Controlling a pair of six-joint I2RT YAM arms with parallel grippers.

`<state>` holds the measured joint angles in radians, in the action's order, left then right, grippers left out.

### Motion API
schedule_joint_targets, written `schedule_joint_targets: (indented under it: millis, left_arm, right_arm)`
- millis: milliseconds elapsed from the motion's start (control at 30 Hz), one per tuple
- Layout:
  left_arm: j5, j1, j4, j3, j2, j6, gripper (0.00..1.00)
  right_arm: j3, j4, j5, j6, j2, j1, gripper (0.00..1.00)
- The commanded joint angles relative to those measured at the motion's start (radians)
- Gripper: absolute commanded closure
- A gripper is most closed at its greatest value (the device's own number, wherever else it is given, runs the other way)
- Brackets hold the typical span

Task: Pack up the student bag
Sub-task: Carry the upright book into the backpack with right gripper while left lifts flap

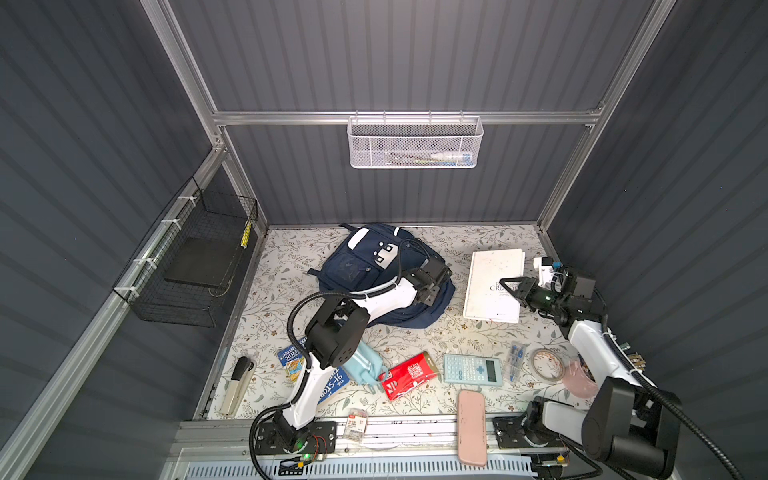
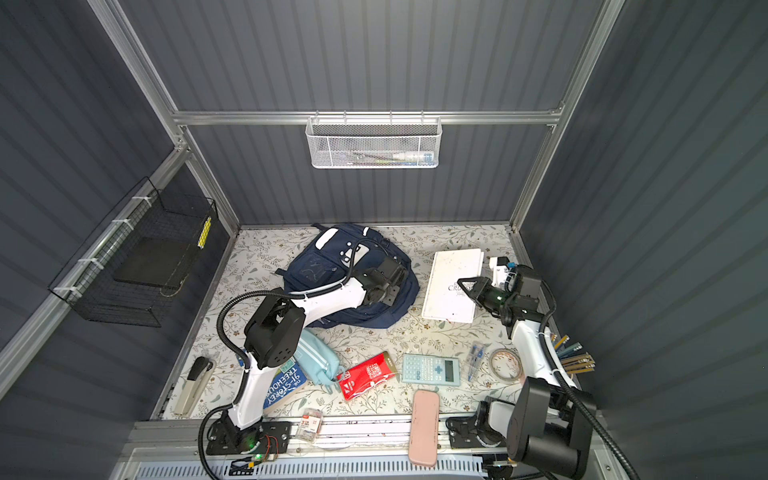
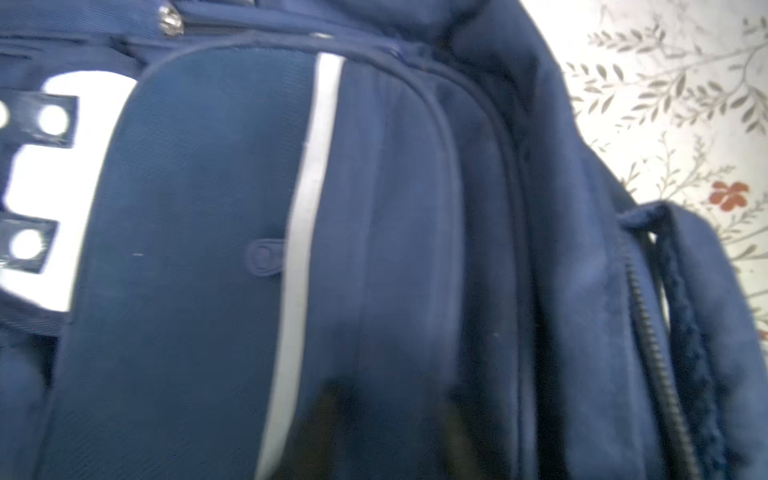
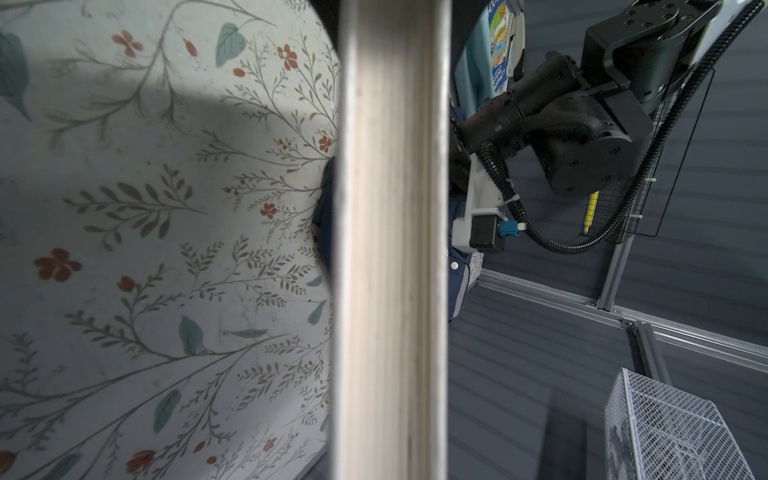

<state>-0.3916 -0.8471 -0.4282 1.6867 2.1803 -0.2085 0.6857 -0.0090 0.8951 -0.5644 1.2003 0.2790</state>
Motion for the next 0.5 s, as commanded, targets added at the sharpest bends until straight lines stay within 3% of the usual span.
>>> schedule_joint_targets:
  millis: [0,167,300,467]
  left_arm:
    - [-0.029,0.008,-0.069,0.042,-0.064,0.002,1.00]
    - [0.098,0.065,-0.139,0.120,-0.184,-0.021,1.00]
    - [0.111,0.078,-0.199,0.198,-0.247,0.007,1.00]
    - [0.218,0.129,-0.225,0.231,-0.295,-0.010,1.00]
  right_arm:
    - [-0.018,0.064,0.036,-0.019,-0.020,0.002,1.00]
    - [-0.059,0.149,0.023,-0.127,-0.026,-0.042,1.00]
    - [-0.064,0.227,-0.038,-0.219,-0.030,-0.166,1.00]
    - [-0.048,0.415,-0.152,-0.383,0.024,-0.329,1.00]
